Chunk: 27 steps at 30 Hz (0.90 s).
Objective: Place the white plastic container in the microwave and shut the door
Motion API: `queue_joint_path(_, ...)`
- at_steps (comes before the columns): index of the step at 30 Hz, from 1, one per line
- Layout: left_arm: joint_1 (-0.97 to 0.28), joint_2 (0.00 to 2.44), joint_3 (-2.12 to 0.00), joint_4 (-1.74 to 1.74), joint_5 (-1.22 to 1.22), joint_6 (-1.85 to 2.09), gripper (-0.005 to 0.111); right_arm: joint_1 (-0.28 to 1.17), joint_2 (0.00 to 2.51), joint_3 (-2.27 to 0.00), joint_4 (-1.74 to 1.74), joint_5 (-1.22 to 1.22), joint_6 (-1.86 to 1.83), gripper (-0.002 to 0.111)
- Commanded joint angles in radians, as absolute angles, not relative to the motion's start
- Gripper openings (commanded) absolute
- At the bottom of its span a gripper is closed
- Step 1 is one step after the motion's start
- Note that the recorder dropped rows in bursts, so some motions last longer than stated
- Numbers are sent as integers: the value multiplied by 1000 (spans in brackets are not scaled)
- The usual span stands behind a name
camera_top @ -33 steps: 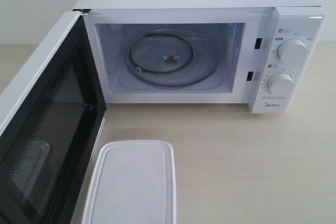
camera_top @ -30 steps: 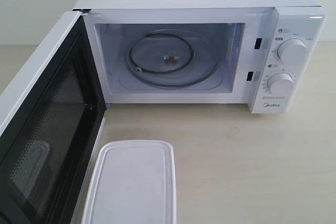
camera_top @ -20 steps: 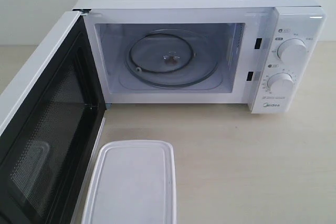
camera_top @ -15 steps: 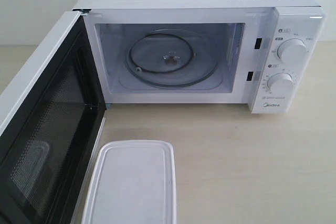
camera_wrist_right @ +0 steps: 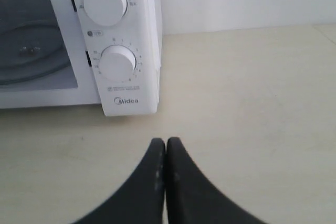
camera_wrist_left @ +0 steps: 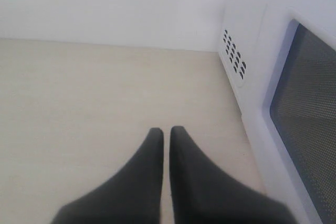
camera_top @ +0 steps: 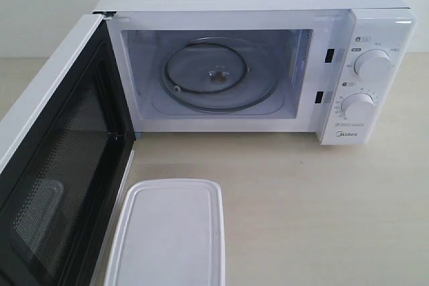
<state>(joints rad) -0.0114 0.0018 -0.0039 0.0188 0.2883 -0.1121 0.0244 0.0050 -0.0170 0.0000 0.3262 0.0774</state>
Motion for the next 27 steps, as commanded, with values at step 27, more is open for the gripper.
queue_joint_path(27, -7, 0, 0, 18, 291, -120, 4, 21, 233, -705, 35, -30, 199, 0)
